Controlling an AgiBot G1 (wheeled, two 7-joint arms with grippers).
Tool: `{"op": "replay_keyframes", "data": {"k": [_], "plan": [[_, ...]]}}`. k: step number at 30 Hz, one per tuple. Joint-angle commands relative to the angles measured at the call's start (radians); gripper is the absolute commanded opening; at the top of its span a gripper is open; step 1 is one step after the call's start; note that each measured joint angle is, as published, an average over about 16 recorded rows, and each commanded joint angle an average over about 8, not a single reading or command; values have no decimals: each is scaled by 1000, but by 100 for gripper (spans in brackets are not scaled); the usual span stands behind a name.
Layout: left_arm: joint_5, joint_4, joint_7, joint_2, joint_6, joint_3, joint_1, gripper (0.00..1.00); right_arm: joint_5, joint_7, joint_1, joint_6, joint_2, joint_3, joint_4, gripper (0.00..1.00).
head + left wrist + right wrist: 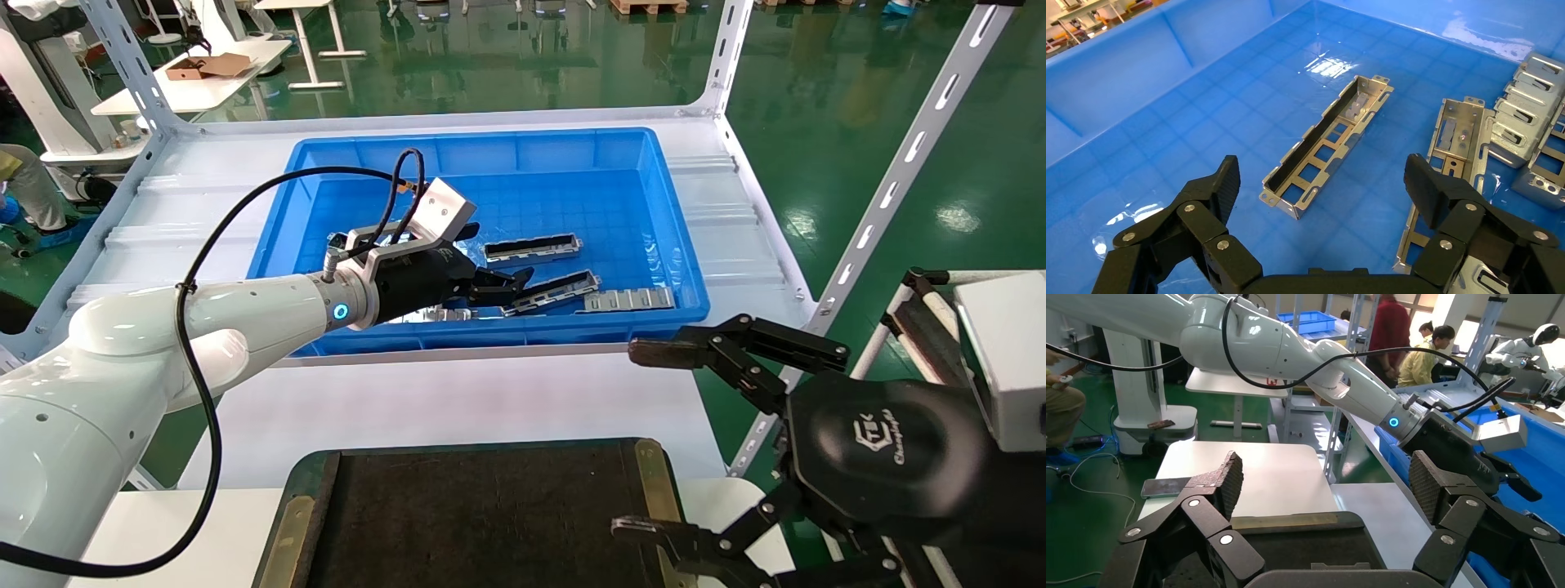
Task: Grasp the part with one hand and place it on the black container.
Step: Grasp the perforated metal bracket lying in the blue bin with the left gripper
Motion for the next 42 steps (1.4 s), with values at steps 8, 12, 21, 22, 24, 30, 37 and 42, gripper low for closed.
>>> {"op": "replay_keyframes", "data": {"k": [8, 12, 21, 22, 24, 30, 37, 42], "plan": [[-31, -24, -31, 0, -21, 51, 10, 0, 0, 0, 0, 0, 0, 0, 0, 0], [-47, -30, -42, -1, -28, 73, 12, 0, 0, 0, 0, 0, 0, 0, 0, 0], [-83, -39, -58, -2, -45, 118, 15, 0, 0, 0, 0, 0, 0, 0, 0, 0], [-88, -39, -59, -2, -47, 122, 15, 0, 0, 0, 0, 0, 0, 0, 0, 0], [-96, -39, -61, -2, -50, 131, 16, 0, 0, 0, 0, 0, 0, 0, 0, 0], [-120, -39, -65, -3, -54, 155, 16, 0, 0, 0, 0, 0, 0, 0, 0, 0], [-151, -35, -65, -5, -58, 176, 16, 0, 0, 0, 0, 0, 0, 0, 0, 0], [-181, -31, -64, -6, -59, 181, 14, 0, 0, 0, 0, 0, 0, 0, 0, 0]]}}
